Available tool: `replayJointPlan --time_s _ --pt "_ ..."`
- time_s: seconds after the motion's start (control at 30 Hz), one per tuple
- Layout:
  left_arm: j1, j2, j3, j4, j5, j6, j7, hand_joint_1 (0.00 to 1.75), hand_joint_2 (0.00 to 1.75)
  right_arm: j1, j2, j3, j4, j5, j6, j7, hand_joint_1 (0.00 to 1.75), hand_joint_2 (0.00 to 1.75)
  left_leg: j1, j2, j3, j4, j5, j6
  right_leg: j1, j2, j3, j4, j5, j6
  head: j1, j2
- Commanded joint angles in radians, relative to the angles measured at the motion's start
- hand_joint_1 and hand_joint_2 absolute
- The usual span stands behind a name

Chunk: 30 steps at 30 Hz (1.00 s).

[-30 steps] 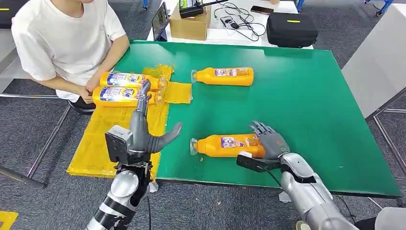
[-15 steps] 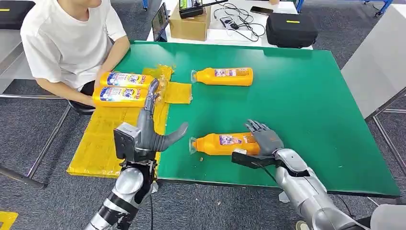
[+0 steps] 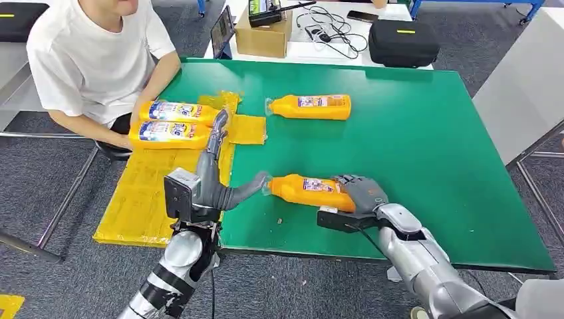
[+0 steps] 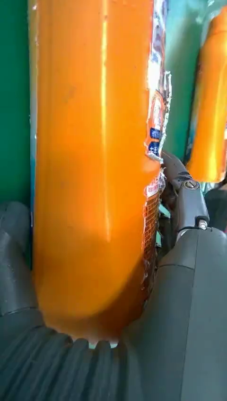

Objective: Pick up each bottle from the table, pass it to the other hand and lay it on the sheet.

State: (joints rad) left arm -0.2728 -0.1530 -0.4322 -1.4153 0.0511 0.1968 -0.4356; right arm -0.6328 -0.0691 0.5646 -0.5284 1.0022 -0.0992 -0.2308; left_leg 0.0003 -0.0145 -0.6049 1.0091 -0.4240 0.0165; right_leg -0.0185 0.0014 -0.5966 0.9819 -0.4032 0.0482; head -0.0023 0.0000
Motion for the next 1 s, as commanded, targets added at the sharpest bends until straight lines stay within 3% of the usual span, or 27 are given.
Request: replayJointPlan --time_s 0.03,0.3,0.57,0.67,0.8,0.87,1.0 --pt "-0.031 -0.006 -0.007 0.097 0.046 -0.008 0.007 0.00 1.75 0.030 -0.026 0.030 0.122 -0.064 0.043 -0.047 1.75 1.75 0.001 -0.004 0.003 -0.002 0.001 -0.001 0.002 -0.005 0.006 -0.003 0.000 -0.002 0.000 0.000" --pt "0.069 -0.024 0.025 0.104 0.106 0.020 -0.008 0.00 1.75 0.206 -0.007 -0.147 -0.039 -0.315 -0.020 -0.217 1.75 1.75 0.002 -0.004 0.009 -0.004 -0.001 -0.001 0.002 -0.004 0.012 -0.005 -0.001 -0.002 0.000 0.000" --pt "0.084 -0.036 0.064 0.058 0.134 0.069 -0.018 0.00 1.75 0.220 -0.010 -0.152 -0.093 -0.323 -0.039 -0.192 1.75 1.75 0.002 0.001 0.007 -0.002 -0.003 -0.001 0.002 -0.002 0.008 -0.003 -0.001 -0.003 0.000 0.000" --pt "0.094 -0.061 0.124 0.057 0.126 0.194 -0.052 0.00 1.75 0.241 0.033 -0.219 -0.141 -0.380 -0.132 -0.196 1.75 1.75 0.002 0.002 0.007 -0.001 -0.003 -0.001 0.003 -0.001 0.008 -0.003 -0.001 -0.002 0.000 0.000" --pt "0.156 -0.040 0.128 0.031 0.216 0.115 0.004 0.00 1.75 0.333 0.154 -0.372 -0.390 -0.554 -0.327 -0.248 1.75 1.75 0.001 0.006 0.006 -0.001 -0.003 -0.001 0.002 0.003 0.006 -0.001 -0.001 -0.002 0.000 0.000" --pt "0.197 -0.024 0.096 0.034 0.239 0.041 0.017 0.00 1.75 0.392 0.144 -0.372 -0.541 -0.606 -0.329 -0.252 1.75 1.75 0.002 0.008 0.006 -0.001 -0.004 -0.001 0.002 0.006 0.005 -0.001 -0.001 -0.003 0.000 0.000" --pt "0.202 -0.026 0.092 0.040 0.236 0.037 0.007 0.00 1.75 0.404 0.132 -0.374 -0.557 -0.610 -0.324 -0.246 1.75 1.75 0.001 0.004 -0.001 -0.001 -0.003 -0.001 0.001 0.002 0.000 0.000 -0.001 -0.002 0.000 0.000"
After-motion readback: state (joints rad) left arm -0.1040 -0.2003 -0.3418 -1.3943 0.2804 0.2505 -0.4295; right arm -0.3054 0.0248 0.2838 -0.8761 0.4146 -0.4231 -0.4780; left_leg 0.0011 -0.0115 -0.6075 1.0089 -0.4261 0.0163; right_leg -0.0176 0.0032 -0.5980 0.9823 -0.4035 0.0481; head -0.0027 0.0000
